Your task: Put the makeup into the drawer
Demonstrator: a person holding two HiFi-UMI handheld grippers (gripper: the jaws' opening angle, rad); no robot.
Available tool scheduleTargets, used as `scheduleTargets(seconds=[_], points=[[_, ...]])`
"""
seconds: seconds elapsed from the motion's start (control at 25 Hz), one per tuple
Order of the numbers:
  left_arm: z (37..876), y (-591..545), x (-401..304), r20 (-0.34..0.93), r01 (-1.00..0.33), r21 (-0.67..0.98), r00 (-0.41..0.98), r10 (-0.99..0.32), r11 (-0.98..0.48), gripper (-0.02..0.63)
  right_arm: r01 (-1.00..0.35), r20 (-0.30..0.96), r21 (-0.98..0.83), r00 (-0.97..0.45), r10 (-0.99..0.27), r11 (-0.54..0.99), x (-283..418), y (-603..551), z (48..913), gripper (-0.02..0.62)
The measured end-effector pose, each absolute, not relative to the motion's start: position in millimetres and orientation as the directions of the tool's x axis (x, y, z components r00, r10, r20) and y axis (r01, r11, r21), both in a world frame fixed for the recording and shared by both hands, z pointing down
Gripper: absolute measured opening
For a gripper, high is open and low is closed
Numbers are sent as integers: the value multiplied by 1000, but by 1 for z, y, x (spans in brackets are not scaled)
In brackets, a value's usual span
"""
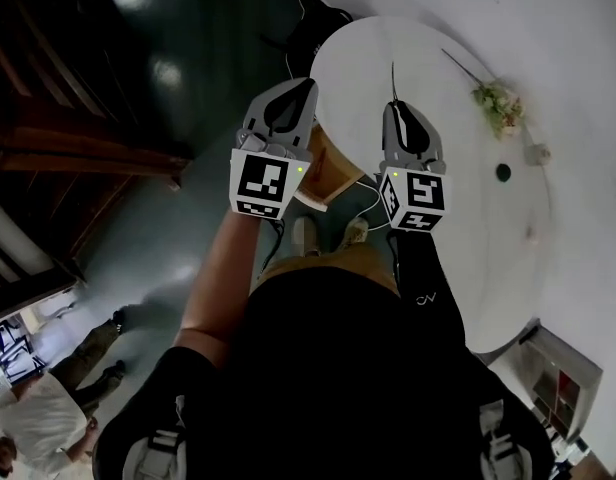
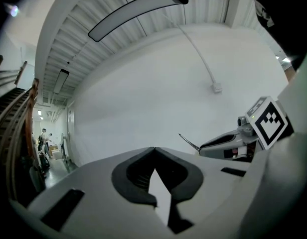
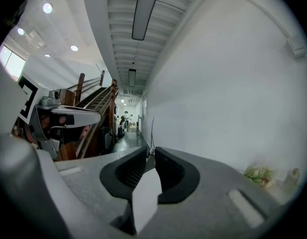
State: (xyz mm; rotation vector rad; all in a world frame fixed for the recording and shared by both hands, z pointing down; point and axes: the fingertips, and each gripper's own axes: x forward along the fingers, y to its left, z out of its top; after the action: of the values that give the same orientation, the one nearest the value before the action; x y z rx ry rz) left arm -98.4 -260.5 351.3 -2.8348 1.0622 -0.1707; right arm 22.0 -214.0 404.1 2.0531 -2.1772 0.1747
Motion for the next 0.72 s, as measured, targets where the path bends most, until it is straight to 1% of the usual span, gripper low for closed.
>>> scheduleTargets(seconds=[0.12, 0.36, 0.72], points=[[353, -261, -112, 70, -658, -139, 739, -670, -740, 8, -995, 222, -4, -96, -970, 98, 1, -220, 421, 57], [359, -264, -129, 82, -679, -136, 718, -691, -722, 7, -981, 374, -60, -194, -907, 185, -43, -228, 488, 57], [368, -269, -158, 92, -721, -128, 675, -732, -681, 6, -955, 595, -161, -296, -747, 250, -90, -210, 593, 57]])
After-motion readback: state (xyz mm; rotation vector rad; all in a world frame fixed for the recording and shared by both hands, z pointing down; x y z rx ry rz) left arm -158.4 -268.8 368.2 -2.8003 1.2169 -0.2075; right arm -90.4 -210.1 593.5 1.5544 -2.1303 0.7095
